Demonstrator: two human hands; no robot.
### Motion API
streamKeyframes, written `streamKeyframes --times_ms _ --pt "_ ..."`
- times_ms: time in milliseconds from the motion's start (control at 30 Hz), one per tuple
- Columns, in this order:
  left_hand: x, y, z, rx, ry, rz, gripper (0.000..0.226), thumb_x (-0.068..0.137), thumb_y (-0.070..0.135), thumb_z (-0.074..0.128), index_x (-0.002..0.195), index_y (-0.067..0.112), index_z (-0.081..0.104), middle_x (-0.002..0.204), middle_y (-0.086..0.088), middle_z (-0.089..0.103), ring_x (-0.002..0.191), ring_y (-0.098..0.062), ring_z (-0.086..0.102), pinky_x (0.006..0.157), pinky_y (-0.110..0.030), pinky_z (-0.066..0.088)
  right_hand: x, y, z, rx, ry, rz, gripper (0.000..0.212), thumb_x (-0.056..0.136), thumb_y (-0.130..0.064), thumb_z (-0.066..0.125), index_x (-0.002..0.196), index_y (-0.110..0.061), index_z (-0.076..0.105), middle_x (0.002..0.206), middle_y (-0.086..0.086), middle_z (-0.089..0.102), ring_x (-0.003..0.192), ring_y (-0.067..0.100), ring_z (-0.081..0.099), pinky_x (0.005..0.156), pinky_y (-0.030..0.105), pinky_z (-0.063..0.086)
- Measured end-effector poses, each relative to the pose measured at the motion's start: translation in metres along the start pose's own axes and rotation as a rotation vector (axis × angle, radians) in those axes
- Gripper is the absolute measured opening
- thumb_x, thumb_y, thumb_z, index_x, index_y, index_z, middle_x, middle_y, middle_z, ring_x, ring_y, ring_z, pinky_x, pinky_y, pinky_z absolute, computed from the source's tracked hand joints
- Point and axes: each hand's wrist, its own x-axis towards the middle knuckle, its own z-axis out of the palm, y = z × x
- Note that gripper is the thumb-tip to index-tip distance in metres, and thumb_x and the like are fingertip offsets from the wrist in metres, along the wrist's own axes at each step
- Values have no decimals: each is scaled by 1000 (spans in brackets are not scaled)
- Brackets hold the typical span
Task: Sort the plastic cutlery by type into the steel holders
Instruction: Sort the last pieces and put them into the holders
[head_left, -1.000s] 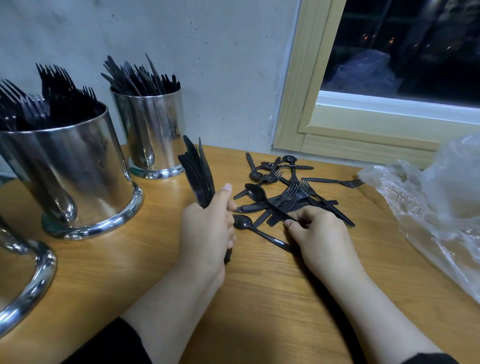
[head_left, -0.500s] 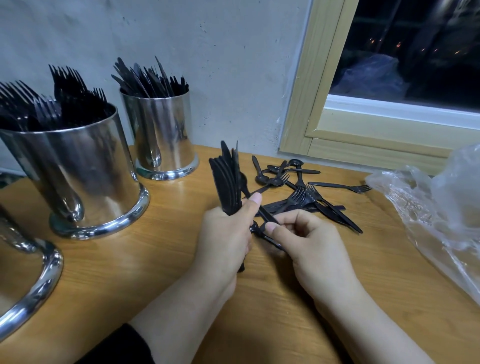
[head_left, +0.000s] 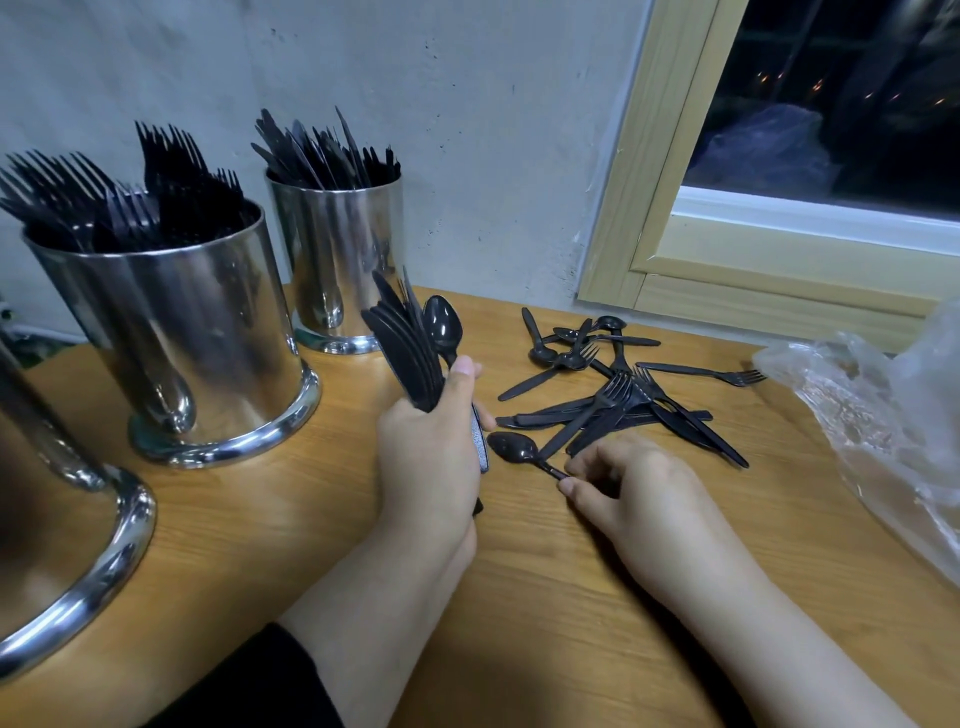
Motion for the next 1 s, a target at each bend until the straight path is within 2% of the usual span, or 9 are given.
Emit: streamKeyframes --times_ms 233,333,433,500,567,633,700,867,1000 --pt "0 0 1 -21 20 -43 24 100 28 62 81 27 77 60 1 59 58 -21 44 51 -33 34 1 -4 -3 -170 40 -27 14 92 -37 62 93 -24 69 93 -8 61 89 15 58 74 27 43" --pt "-1 -1 1 -6 7 -26 18 101 26 60 93 23 77 62 1 60 58 -22 44 52 -33 34 -1 -3 -2 -155 83 -31 16 90 -33 62 88 -19 69 86 -6 62 82 16 56 70 27 39" --pt "-2 -2 0 19 -29 -17 20 101 27 59 93 24 77 65 -2 60 57 -22 42 51 -33 33 -2 0 -3 48 135 24 13 90 -29 66 79 -21 66 76 -8 64 73 7 56 65 19 40" --pt "-3 -3 0 67 -79 -19 27 100 32 61 82 17 75 64 -5 57 55 -21 42 54 -33 34 -3 -1 -4 286 172 89 16 91 -27 67 76 -24 67 71 -5 69 67 5 59 67 17 43" --pt "-6 -3 1 165 -167 -9 41 99 39 61 72 10 70 59 -2 55 54 -21 45 60 -34 38 -5 -5 -5 491 186 121 17 93 -24 67 76 -21 70 68 0 69 58 6 55 60 19 42" --pt "-10 -3 4 251 -258 -13 47 100 42 61 65 10 67 55 0 51 53 -17 46 63 -35 39 -6 -9 -5 642 187 135 19 94 -22 67 76 -17 71 61 3 62 53 6 46 53 20 37" --pt "-14 -2 6 285 -305 -10 46 100 38 62 62 13 66 53 4 49 51 -14 44 63 -34 38 -7 -13 -3 743 176 160 19 93 -20 68 76 -14 72 53 -6 54 49 4 41 49 17 33" --pt "-16 -1 6 295 -349 -10 39 97 35 67 65 14 67 53 6 53 51 -14 47 59 -30 37 -8 -17 0 908 137 178 17 95 -11 64 80 -7 72 57 2 61 49 11 52 51 18 42" --pt "-19 1 6 239 -384 -34 23 98 28 67 82 12 71 64 -6 67 53 -19 61 51 -26 44 -8 -18 1 1030 112 172 15 96 -6 62 85 1 70 62 8 66 51 14 58 54 20 49"
